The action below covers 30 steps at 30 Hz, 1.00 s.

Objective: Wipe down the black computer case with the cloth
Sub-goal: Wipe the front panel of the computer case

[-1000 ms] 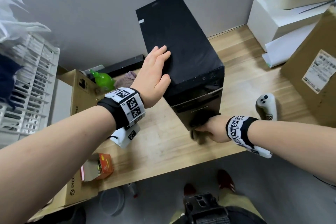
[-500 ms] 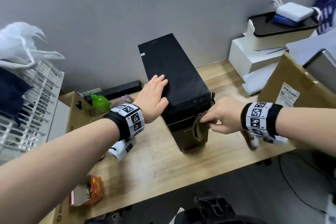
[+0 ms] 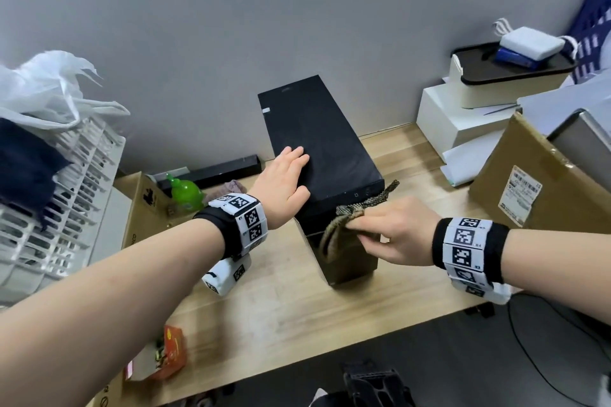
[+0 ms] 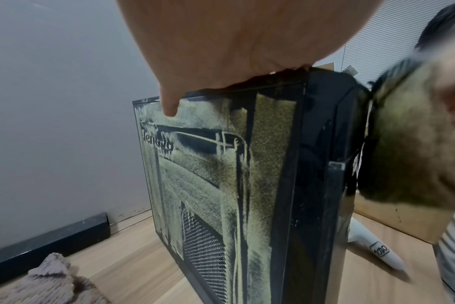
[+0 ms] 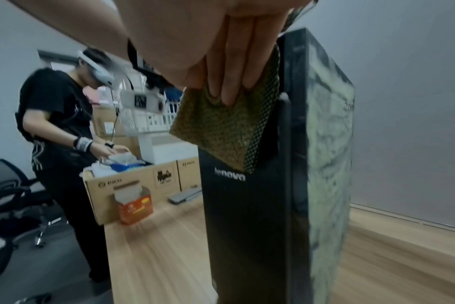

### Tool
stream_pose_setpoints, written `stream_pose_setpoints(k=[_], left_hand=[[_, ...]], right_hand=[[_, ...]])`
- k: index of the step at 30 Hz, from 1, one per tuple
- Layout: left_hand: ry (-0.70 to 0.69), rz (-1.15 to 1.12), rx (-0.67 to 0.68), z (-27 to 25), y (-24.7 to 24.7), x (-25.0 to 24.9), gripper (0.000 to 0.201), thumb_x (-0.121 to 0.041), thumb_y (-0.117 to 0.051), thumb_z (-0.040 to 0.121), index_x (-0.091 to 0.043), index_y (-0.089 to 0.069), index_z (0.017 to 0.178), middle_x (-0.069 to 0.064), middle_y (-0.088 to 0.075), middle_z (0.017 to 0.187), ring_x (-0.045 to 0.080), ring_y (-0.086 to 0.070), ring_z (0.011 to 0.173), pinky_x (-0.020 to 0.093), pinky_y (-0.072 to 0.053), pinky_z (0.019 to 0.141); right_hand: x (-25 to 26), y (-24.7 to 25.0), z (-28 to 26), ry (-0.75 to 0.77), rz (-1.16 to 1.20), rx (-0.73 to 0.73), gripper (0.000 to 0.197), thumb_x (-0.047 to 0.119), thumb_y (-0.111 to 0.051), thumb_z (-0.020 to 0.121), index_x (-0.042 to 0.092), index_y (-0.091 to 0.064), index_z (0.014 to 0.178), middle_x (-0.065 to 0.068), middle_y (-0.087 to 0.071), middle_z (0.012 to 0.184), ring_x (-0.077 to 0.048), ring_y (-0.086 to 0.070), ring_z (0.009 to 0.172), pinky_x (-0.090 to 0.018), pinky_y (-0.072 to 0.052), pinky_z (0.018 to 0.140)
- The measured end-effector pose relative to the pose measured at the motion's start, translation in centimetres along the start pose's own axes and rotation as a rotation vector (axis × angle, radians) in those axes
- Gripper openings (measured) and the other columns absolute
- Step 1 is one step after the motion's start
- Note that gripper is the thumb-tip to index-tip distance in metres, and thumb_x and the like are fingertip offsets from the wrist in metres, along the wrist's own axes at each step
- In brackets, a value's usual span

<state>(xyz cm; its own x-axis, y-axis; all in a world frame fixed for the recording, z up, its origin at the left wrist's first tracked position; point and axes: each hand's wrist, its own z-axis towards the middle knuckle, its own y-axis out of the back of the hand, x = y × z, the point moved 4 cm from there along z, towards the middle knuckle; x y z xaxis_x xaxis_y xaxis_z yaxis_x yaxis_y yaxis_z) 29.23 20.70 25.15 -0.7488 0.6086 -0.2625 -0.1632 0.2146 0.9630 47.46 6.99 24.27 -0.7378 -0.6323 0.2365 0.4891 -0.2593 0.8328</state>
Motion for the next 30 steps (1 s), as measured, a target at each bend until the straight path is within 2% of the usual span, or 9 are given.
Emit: stream_pose_setpoints(k=[2,5,7,11,18,20,25,28,30], left_hand=[[0.003,0.001,-0.003,0.0,0.0,0.0,0.077,-0.033,-0.028,0.082,-0.008,-0.024,0.154,0.008,-0.014,0.165,0.023,-0.003,0.153,0.041,-0.009,0.124],[0.010,0.004,0.003,0.0,0.0,-0.1,0.077,-0.033,-0.027,0.082,-0.009,-0.023,0.155,0.007,-0.014,0.165,0.022,-0.003,0.153,0.041,-0.009,0.124],[0.013,0.003,0.008,0.0,-0.1,0.0,0.077,-0.034,-0.027,0.082,-0.009,-0.023,0.155,0.006,-0.013,0.165,0.022,-0.002,0.153,0.043,-0.011,0.124],[0.026,-0.010,0.012,0.1,-0.4,0.4,0.078,-0.036,-0.026,0.081,-0.012,-0.021,0.155,0.003,-0.011,0.165,0.019,0.000,0.153,0.050,-0.015,0.122],[0.013,0.001,0.009,0.2,-0.5,0.4,0.082,-0.042,-0.021,0.078,-0.012,-0.021,0.155,0.004,-0.011,0.165,0.020,-0.001,0.153,0.049,-0.015,0.122],[0.015,0.003,0.009,0.2,-0.4,0.3,0.081,-0.041,-0.022,0.079,-0.012,-0.021,0.155,0.003,-0.011,0.165,0.019,-0.001,0.153,0.048,-0.015,0.122],[0.024,-0.009,0.001,0.2,-0.4,0.4,0.077,-0.036,-0.027,0.082,-0.012,-0.022,0.155,0.004,-0.012,0.165,0.020,-0.001,0.153,0.048,-0.014,0.122],[0.029,-0.021,0.004,0.2,-0.5,0.4,0.078,-0.036,-0.027,0.081,-0.013,-0.022,0.155,0.003,-0.011,0.165,0.019,0.000,0.153,0.049,-0.014,0.122],[0.036,-0.022,0.012,0.3,-0.5,0.5,0.078,-0.036,-0.027,0.080,-0.014,-0.021,0.155,0.001,-0.010,0.166,0.018,0.001,0.153,0.050,-0.014,0.122]], right_hand=[[0.4,-0.1,0.8,-0.030,0.009,-0.025,0.022,0.028,-0.060,0.085,0.023,-0.071,0.103,0.008,-0.068,0.084,-0.014,-0.064,0.069,-0.028,-0.051,0.054],[-0.1,-1.7,0.6,0.011,-0.058,0.107,0.018,0.029,-0.058,0.088,0.026,-0.068,0.103,0.008,-0.066,0.084,-0.018,-0.065,0.068,-0.031,-0.050,0.050],[-1.8,-1.6,-0.5,0.004,-0.070,0.165,0.014,0.028,-0.060,0.087,0.028,-0.066,0.099,0.009,-0.065,0.080,-0.019,-0.064,0.064,-0.030,-0.049,0.048],[-4.3,0.3,-2.1,-0.092,-0.054,0.192,0.015,0.021,-0.070,0.078,0.028,-0.069,0.092,0.011,-0.066,0.076,-0.016,-0.066,0.066,-0.023,-0.046,0.053],[1.8,-4.2,2.7,-0.013,-0.068,0.188,0.011,0.028,-0.059,0.081,0.028,-0.069,0.086,0.010,-0.064,0.069,-0.015,-0.063,0.064,-0.029,-0.049,0.050],[2.0,-4.2,3.0,-0.007,-0.071,0.212,0.011,0.028,-0.059,0.080,0.028,-0.068,0.086,0.009,-0.064,0.069,-0.014,-0.063,0.064,-0.029,-0.049,0.051],[-1.8,-0.8,0.9,-0.079,-0.029,0.220,0.012,0.027,-0.064,0.078,0.030,-0.070,0.088,0.011,-0.067,0.072,-0.014,-0.066,0.064,-0.026,-0.050,0.051],[-0.1,-1.1,1.9,-0.064,-0.034,0.215,0.010,0.026,-0.067,0.077,0.029,-0.070,0.085,0.011,-0.065,0.068,-0.013,-0.065,0.063,-0.022,-0.046,0.050],[2.2,-2.7,3.7,-0.034,-0.022,0.198,0.010,0.027,-0.063,0.080,0.029,-0.070,0.086,0.010,-0.065,0.069,-0.014,-0.064,0.065,-0.025,-0.048,0.052]])
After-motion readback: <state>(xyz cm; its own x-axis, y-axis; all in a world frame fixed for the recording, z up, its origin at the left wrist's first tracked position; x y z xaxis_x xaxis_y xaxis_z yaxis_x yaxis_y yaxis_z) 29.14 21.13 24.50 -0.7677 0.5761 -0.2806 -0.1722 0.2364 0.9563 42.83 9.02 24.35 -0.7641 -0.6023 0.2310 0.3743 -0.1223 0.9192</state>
